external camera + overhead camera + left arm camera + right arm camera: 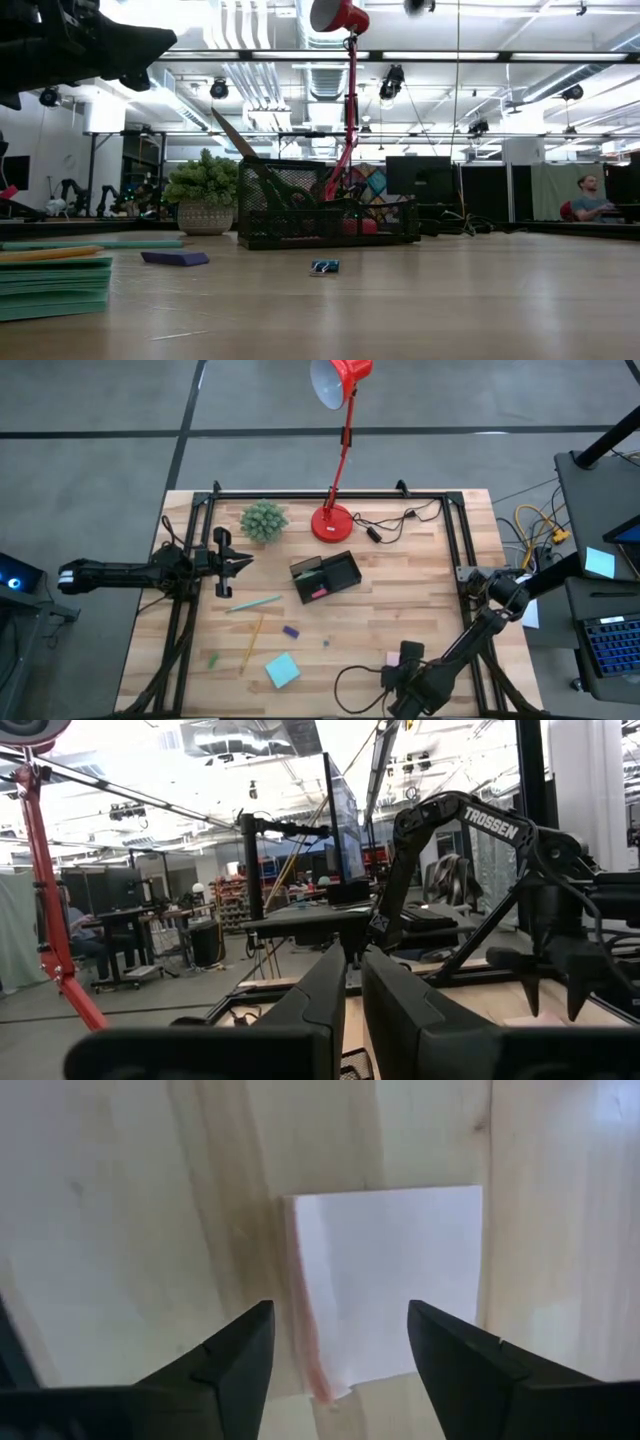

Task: Pick and place office supplies into organizer
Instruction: Put the pink sticky notes into the black desk organizer

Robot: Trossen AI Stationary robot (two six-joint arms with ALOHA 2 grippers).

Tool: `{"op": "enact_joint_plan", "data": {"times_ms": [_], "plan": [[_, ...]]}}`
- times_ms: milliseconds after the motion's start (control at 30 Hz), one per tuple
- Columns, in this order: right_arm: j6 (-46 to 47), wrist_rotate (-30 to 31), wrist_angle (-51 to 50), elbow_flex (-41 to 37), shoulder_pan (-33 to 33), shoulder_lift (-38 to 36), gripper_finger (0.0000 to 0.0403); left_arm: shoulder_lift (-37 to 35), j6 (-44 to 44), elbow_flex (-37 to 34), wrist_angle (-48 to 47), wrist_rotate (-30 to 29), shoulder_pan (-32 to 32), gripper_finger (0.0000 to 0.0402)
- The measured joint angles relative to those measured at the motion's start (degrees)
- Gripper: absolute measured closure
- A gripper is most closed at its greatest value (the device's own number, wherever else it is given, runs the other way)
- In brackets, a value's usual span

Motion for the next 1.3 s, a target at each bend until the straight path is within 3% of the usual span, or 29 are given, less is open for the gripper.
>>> {"op": "enact_joint_plan", "data": {"times_ms": [467, 833, 1300], "plan": [[-0.09, -0.57, 1.83, -2.51, -0.02, 0.00, 0.0207, -0.02, 0.00, 0.00, 0.03, 0.00, 0.02, 0.0379], [-1.23, -0.97, 11.14, -5.19, -0.07, -0.25, 0.0303, -0.02, 0.00, 0.00, 0.04, 0.00, 0.02, 0.0379], [-1.40, -2.51, 11.95, -5.45, -0.07, -0.17, 0.0391, -0.02, 0.00, 0.00, 0.05, 0.00, 0.02, 0.0379]]}}
